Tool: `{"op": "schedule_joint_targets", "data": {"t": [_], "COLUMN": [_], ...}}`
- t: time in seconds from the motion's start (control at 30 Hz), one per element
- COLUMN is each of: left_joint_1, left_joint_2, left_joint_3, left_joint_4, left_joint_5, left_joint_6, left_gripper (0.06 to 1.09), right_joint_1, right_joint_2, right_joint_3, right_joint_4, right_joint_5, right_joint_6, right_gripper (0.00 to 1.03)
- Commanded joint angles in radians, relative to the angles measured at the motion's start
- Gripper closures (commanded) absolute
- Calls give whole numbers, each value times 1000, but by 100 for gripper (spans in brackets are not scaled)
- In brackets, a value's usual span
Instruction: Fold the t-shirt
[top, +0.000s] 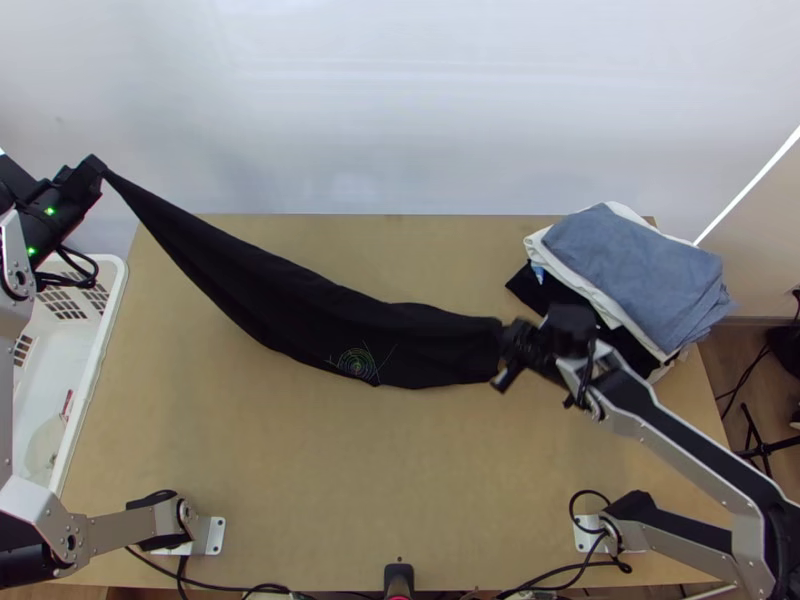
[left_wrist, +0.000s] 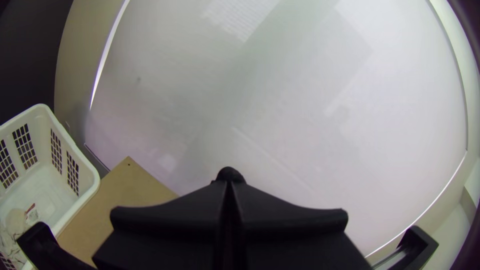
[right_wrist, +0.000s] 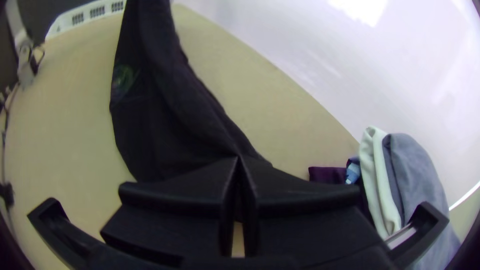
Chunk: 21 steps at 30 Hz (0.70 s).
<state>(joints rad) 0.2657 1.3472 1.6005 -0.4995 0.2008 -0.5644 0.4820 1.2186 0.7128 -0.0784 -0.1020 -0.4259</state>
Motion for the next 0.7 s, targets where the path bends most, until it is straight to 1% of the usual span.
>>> {"op": "schedule_joint_targets", "data": {"t": [0.0,0.07,0.1,0.23,0.27,0.33,0.4,0.5,0.57,0.6,0.67], "left_joint_1": [-2,-2,-3,-17,-22,-31,-42,-57,-66,-72,-77], "left_joint_2": [10,15,18,36,46,64,86,138,178,201,244], "left_joint_3": [6,6,4,15,24,56,96,197,279,325,429], "left_joint_4": [-5,-7,-7,-28,-40,-76,-109,-180,-229,-255,-295], "left_joint_5": [2,-3,-6,-41,-51,-57,-66,-89,-104,-110,-112], "left_joint_6": [-2,-2,-3,-2,0,6,15,26,27,31,35], "left_gripper": [105,105,105,105,105,105,105,105,105,105,105], "right_joint_1": [-11,-17,-19,-43,-57,-65,-75,-83,-92,-95,-112], "right_joint_2": [53,122,145,243,283,360,424,513,562,578,582], "right_joint_3": [422,600,679,941,1019,1171,1294,1473,1584,1619,1640], "right_joint_4": [-362,-514,-570,-704,-751,-842,-900,-965,-975,-966,-900], "right_joint_5": [-25,-53,-61,-59,-59,-59,-59,-59,-59,-59,-59], "right_joint_6": [466,581,621,768,802,842,874,924,970,993,1032], "right_gripper": [100,100,100,100,100,100,100,100,100,100,100]}}
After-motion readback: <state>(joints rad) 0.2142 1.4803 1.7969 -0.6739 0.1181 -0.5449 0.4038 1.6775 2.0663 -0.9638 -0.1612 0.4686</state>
